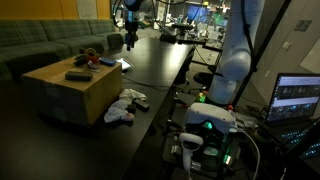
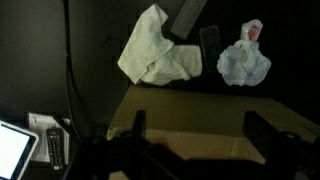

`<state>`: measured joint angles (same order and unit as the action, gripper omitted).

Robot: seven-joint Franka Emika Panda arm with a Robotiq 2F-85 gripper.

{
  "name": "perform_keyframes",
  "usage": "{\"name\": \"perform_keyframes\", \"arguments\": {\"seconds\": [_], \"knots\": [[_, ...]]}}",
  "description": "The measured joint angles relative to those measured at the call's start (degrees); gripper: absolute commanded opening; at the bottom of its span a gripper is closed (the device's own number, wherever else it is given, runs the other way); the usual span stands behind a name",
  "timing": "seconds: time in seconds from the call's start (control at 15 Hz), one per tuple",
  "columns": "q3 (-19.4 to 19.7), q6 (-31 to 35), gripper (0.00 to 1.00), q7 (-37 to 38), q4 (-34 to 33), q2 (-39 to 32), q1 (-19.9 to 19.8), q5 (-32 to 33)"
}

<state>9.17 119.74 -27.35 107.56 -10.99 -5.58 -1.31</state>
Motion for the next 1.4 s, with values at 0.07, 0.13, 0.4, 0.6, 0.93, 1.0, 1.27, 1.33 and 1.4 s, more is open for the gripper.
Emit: {"name": "perform_keyframes", "arguments": {"seconds": [0.07,0.13,0.4,0.6,0.93,1.0,1.27,1.33,1.4], "knots": [[-0.76,0.08,1.00,-0.81,-3.09,-2.54,-0.28,-0.42],[-1.56,0.21,1.00,-1.29,-6.02,-4.91,-0.63,-0.69],[-4.90,2.02,1.00,-2.47,-15.47,-12.31,-2.48,-2.21],[-6.90,5.08,1.00,-2.49,-19.65,-15.95,-3.65,-3.30],[-9.56,13.87,1.00,-2.45,-22.50,-19.77,-5.22,-5.83],[-9.95,15.43,1.00,-2.43,-23.17,-20.66,-5.50,-6.05],[-10.91,16.61,1.00,-2.46,-32.00,-28.73,-7.47,-6.16],[-11.06,16.61,1.00,-2.46,-34.58,-31.06,-7.90,-6.16],[-11.23,16.58,1.00,-2.46,-37.09,-33.37,-8.31,-6.16]]}}
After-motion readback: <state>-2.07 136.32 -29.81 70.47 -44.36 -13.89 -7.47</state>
